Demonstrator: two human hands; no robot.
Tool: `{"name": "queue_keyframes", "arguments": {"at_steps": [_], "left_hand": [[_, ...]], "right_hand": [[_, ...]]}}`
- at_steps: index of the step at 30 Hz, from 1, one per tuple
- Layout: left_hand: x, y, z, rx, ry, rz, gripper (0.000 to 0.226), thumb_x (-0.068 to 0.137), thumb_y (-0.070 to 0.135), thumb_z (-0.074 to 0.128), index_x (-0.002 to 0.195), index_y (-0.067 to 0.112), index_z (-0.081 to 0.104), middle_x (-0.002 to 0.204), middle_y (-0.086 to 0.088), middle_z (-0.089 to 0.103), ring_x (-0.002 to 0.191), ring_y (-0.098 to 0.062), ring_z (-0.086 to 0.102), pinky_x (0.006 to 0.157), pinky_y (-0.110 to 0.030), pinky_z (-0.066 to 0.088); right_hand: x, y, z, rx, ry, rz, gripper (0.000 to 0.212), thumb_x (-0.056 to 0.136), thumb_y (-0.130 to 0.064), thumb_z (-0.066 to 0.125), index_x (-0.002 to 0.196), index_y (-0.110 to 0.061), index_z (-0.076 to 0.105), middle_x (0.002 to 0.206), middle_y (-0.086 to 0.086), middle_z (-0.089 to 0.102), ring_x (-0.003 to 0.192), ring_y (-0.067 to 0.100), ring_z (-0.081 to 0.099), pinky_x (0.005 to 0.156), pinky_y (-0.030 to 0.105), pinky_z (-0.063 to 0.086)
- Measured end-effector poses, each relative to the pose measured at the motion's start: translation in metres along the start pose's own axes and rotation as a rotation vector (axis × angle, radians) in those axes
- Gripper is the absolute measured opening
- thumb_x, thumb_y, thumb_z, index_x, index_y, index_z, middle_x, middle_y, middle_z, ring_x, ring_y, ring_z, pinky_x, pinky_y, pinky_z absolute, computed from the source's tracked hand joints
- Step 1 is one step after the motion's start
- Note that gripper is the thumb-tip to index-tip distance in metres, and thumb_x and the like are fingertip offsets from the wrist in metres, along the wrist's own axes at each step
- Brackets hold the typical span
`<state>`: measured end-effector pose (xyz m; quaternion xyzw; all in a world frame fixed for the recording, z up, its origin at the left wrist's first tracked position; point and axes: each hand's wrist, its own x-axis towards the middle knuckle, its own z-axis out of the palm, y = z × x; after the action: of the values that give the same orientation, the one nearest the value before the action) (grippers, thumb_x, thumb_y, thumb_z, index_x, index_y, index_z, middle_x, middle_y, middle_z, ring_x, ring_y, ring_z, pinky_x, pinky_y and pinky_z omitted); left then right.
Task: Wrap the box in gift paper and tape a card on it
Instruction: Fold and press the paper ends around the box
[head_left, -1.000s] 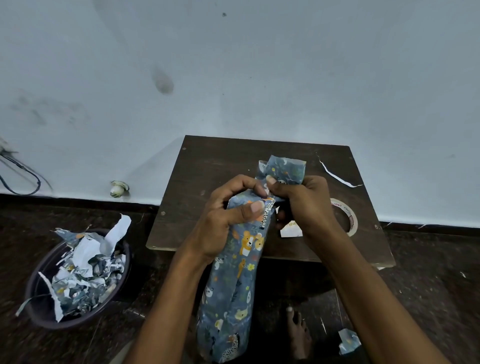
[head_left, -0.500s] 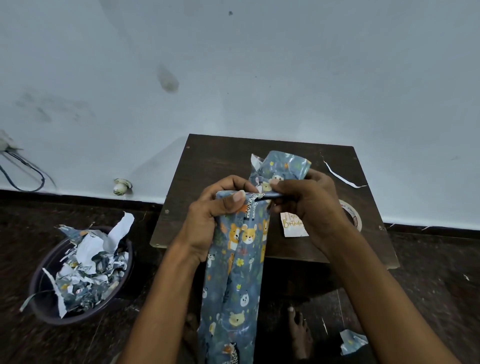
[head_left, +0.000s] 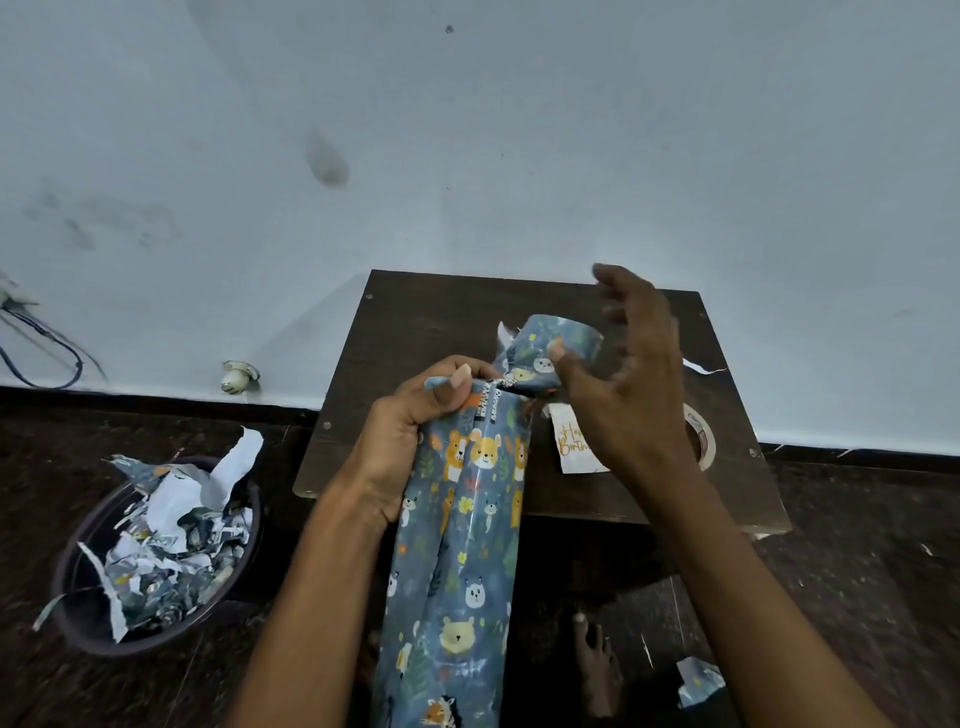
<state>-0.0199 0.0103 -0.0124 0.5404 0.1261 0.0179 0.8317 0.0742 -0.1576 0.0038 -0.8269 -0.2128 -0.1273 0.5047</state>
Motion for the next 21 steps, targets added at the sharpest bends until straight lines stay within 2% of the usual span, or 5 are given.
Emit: {"name": "queue_keyframes", "arguments": {"at_steps": [4, 11, 15, 19, 21], "left_hand": [[-0.002, 0.004, 0.002, -0.082, 0.077, -0.036, 0.026, 0.085, 0.026, 0.062, 0.097, 0.005, 0.073, 0.092, -0.017, 0.072, 0.076, -0.029, 0.069, 0.078, -0.038, 0.055], [-0.005, 0.007, 0.001, -0.13, 0.135, -0.082, 0.029, 0.083, 0.031, 0.061, 0.082, 0.009, 0.08, 0.085, -0.014, 0.075, 0.075, -0.027, 0.07, 0.074, -0.033, 0.057], [-0.008, 0.01, 0.004, -0.125, 0.094, -0.11, 0.033, 0.084, 0.033, 0.058, 0.075, 0.012, 0.081, 0.08, -0.011, 0.075, 0.069, -0.023, 0.071, 0.07, -0.031, 0.058], [-0.007, 0.011, 0.004, -0.103, 0.138, -0.13, 0.033, 0.085, 0.035, 0.062, 0.085, 0.008, 0.081, 0.088, -0.015, 0.075, 0.078, -0.028, 0.071, 0.078, -0.036, 0.057], [-0.006, 0.012, 0.004, -0.09, 0.178, -0.122, 0.033, 0.082, 0.035, 0.065, 0.084, 0.006, 0.079, 0.087, -0.016, 0.074, 0.078, -0.03, 0.069, 0.079, -0.037, 0.056]], "right_hand": [[-0.003, -0.009, -0.006, 0.008, -0.217, -0.324, 0.055, 0.065, -0.01, 0.057, 0.118, -0.02, 0.073, 0.13, -0.01, 0.067, 0.126, 0.008, 0.057, 0.107, 0.05, 0.039], [-0.003, -0.002, 0.0, -0.096, -0.425, -0.296, 0.054, 0.069, -0.003, 0.054, 0.113, -0.025, 0.078, 0.103, -0.015, 0.075, 0.102, 0.005, 0.061, 0.098, 0.014, 0.032], [0.002, 0.005, 0.001, -0.219, -0.463, -0.293, 0.049, 0.072, -0.012, 0.053, 0.109, -0.034, 0.078, 0.087, -0.032, 0.058, 0.095, 0.012, 0.054, 0.09, 0.03, 0.034], [0.006, 0.016, 0.007, -0.315, -0.373, -0.281, 0.043, 0.077, -0.016, 0.054, 0.104, -0.039, 0.079, 0.085, -0.009, 0.056, 0.088, 0.018, 0.046, 0.076, 0.028, 0.032], [0.007, 0.017, 0.009, -0.333, -0.315, -0.307, 0.043, 0.075, -0.011, 0.057, 0.1, -0.036, 0.081, 0.083, -0.007, 0.059, 0.088, 0.015, 0.041, 0.077, 0.028, 0.03]]}}
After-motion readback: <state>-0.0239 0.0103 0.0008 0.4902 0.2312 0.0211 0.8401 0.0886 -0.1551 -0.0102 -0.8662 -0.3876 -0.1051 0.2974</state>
